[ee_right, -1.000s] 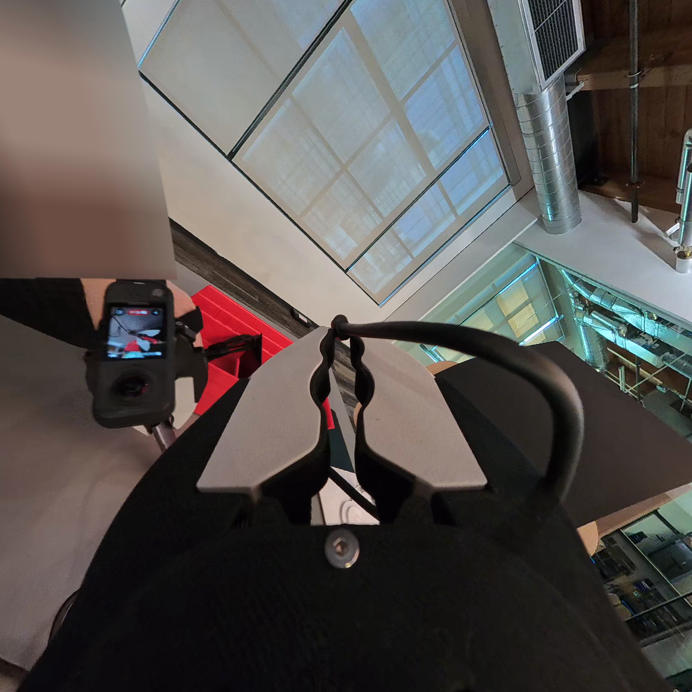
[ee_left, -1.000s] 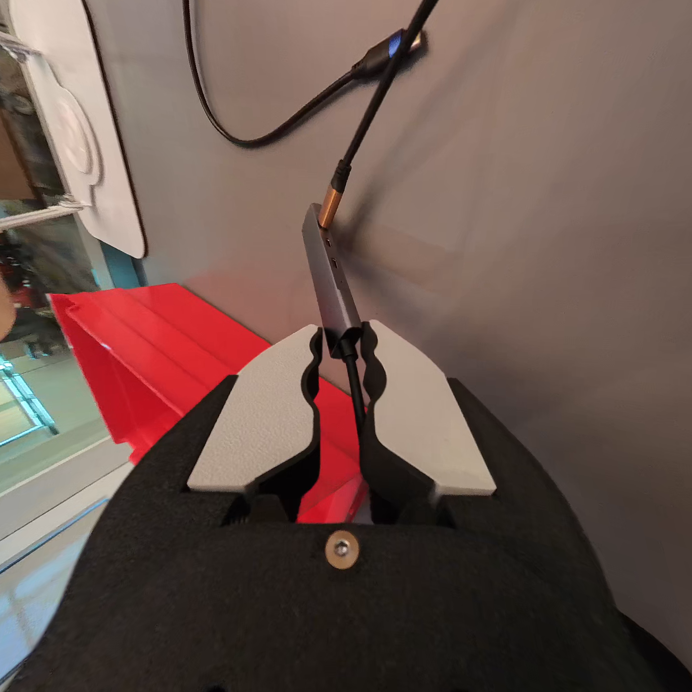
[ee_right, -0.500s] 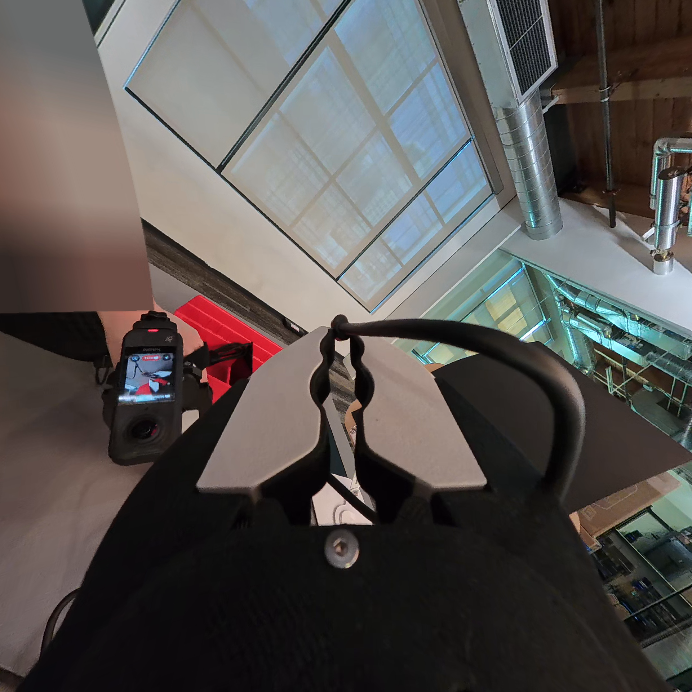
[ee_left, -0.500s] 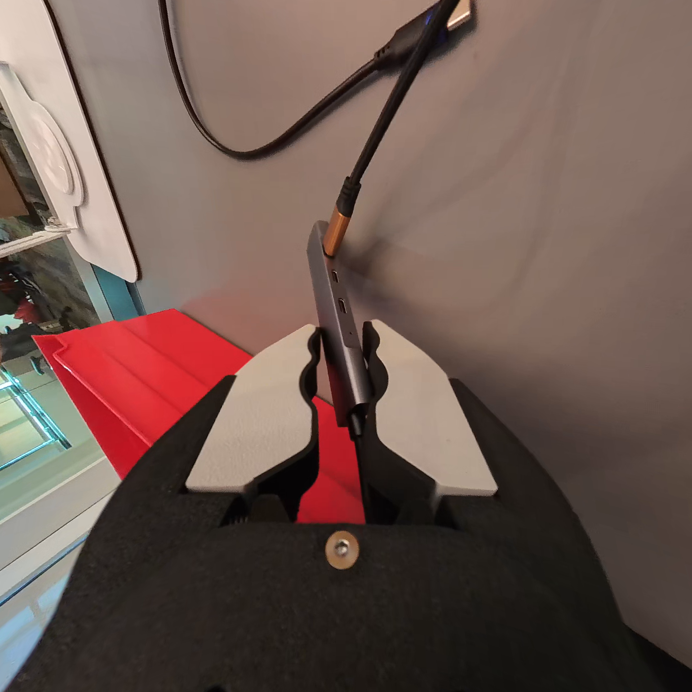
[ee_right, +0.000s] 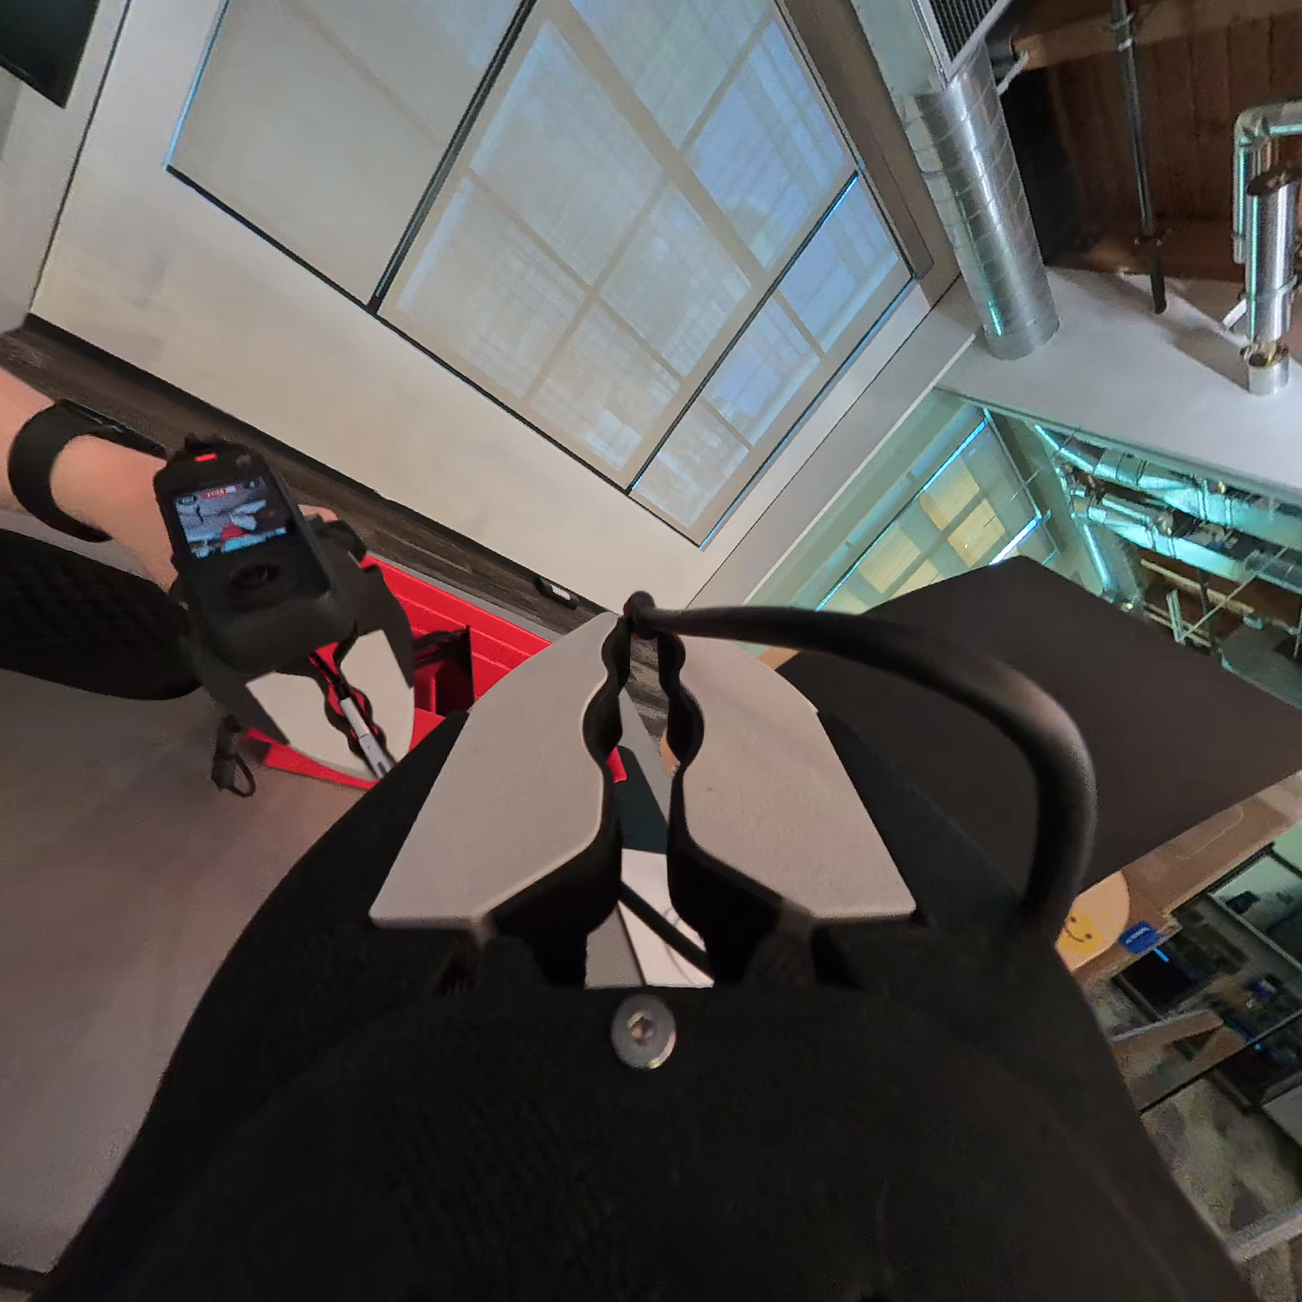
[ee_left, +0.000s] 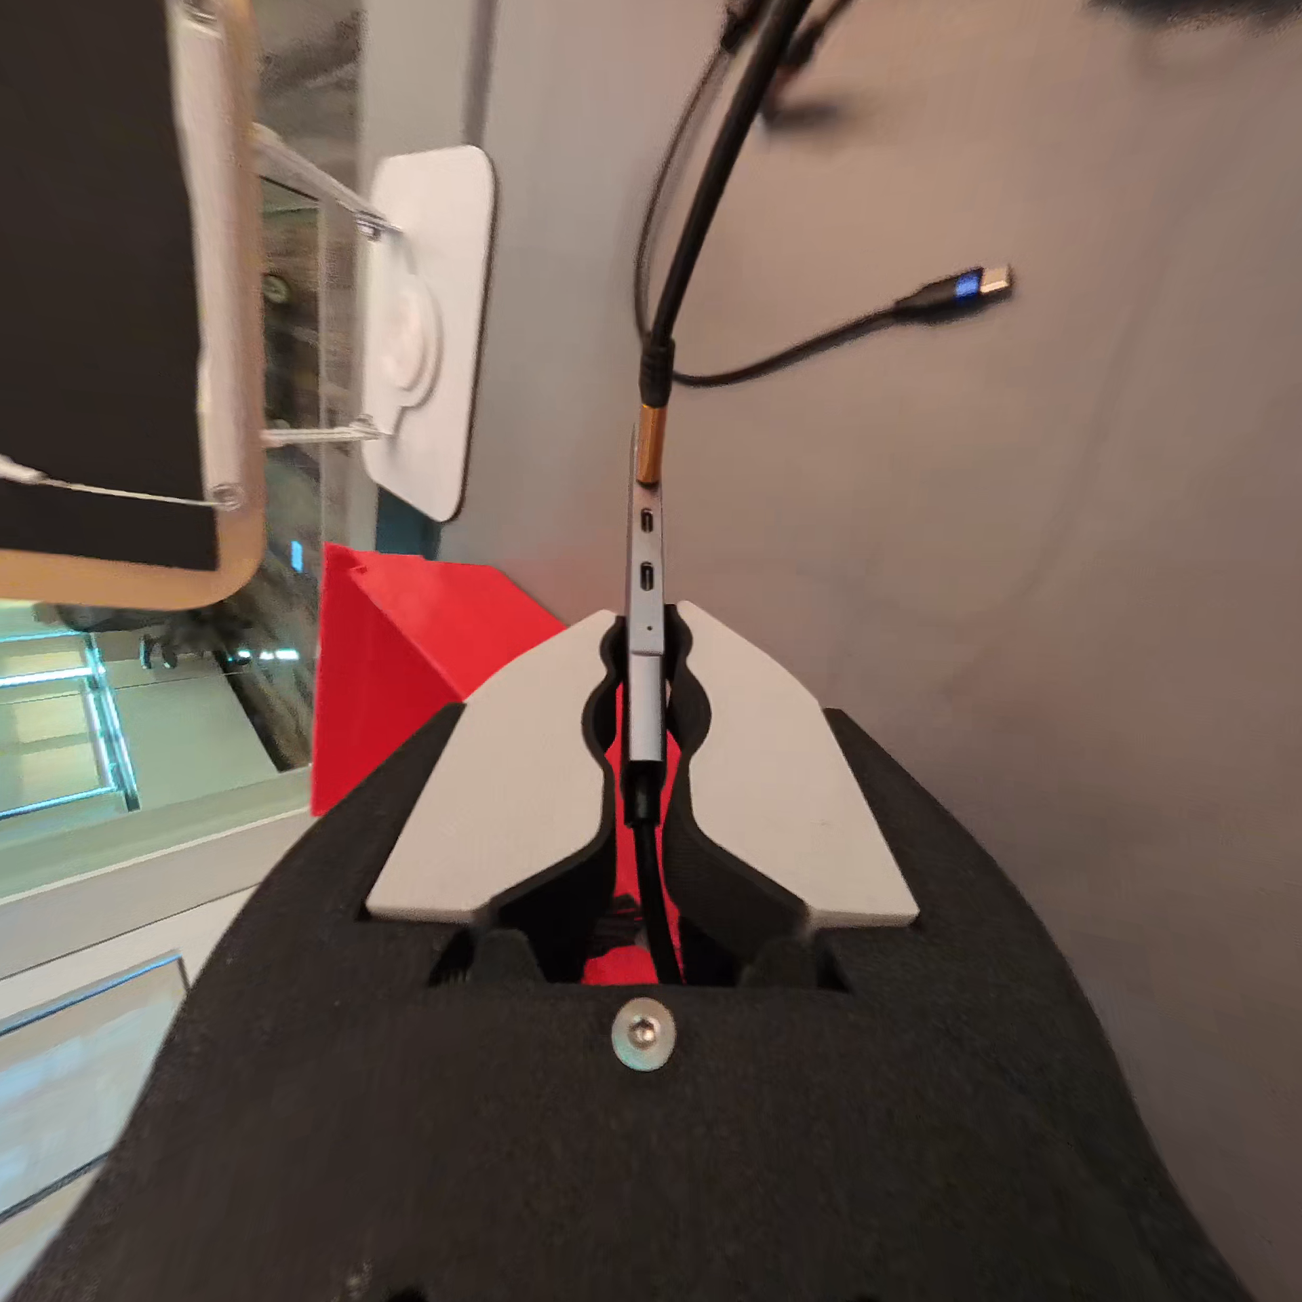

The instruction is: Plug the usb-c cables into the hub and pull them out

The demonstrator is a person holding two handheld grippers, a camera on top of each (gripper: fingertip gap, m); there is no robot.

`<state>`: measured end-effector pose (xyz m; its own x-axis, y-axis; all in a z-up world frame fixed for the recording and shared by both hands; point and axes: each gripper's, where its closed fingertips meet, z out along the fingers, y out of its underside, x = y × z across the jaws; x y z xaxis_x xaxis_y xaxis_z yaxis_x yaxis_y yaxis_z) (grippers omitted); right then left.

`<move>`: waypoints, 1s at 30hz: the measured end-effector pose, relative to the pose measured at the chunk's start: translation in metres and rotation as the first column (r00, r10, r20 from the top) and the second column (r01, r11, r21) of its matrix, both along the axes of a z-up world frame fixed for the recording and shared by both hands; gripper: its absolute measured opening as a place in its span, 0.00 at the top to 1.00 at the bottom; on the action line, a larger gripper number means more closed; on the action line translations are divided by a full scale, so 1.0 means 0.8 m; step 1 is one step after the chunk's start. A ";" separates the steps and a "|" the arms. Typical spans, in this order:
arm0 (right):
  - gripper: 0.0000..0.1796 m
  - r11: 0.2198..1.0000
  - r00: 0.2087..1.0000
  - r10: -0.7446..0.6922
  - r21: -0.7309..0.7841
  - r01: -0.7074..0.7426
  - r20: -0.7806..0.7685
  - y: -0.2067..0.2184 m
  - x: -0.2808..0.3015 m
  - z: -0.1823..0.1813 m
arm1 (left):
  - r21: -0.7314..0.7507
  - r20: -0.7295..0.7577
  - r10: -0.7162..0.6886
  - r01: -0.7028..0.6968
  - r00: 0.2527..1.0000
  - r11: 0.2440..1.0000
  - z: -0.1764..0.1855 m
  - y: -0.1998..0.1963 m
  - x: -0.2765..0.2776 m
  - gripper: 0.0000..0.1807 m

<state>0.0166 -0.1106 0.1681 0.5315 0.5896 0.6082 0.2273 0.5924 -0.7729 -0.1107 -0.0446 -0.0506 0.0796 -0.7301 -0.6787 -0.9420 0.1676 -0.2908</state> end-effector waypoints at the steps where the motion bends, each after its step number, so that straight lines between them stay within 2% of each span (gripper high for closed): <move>1: 0.96 1.000 1.000 0.001 -0.012 -0.001 -0.002 0.002 -0.001 -0.002 | 0.009 0.027 0.006 -0.007 1.000 1.000 0.008 0.000 0.000 0.95; 9: 0.95 0.999 1.000 0.006 -0.041 -0.007 -0.012 0.015 -0.018 -0.013 | 0.219 0.143 0.010 -0.042 0.990 0.975 0.086 0.029 0.014 0.95; 14: 0.96 0.993 0.994 0.083 -0.084 -0.088 -0.064 0.014 -0.028 -0.016 | 0.205 0.269 -0.048 -0.008 0.962 0.979 0.128 0.043 0.035 0.95; 17: 0.96 0.984 0.985 0.134 -0.102 -0.146 -0.112 0.012 -0.027 -0.013 | 0.182 0.279 -0.072 0.021 0.958 0.983 0.128 0.045 0.044 0.95; 21: 0.96 0.982 0.983 0.150 -0.097 -0.160 -0.104 0.013 -0.025 -0.018 | 0.160 0.218 -0.091 0.057 0.972 0.985 0.112 0.049 0.043 0.95; 26: 0.95 0.987 0.988 0.145 -0.053 -0.149 -0.060 0.014 -0.031 -0.025 | 0.165 0.250 -0.045 0.003 0.967 0.986 0.120 0.063 0.024 0.95; 30: 0.96 0.985 0.995 0.097 0.138 -0.101 0.035 0.001 -0.044 -0.029 | 0.167 0.277 0.033 -0.082 0.960 0.982 0.128 0.076 0.002 0.95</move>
<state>-0.0189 -0.1096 0.1450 0.4565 0.5472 0.7016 0.1823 0.7143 -0.6757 -0.1090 0.0166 0.0518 0.3177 -0.5901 -0.7422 -0.8407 0.1867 -0.5083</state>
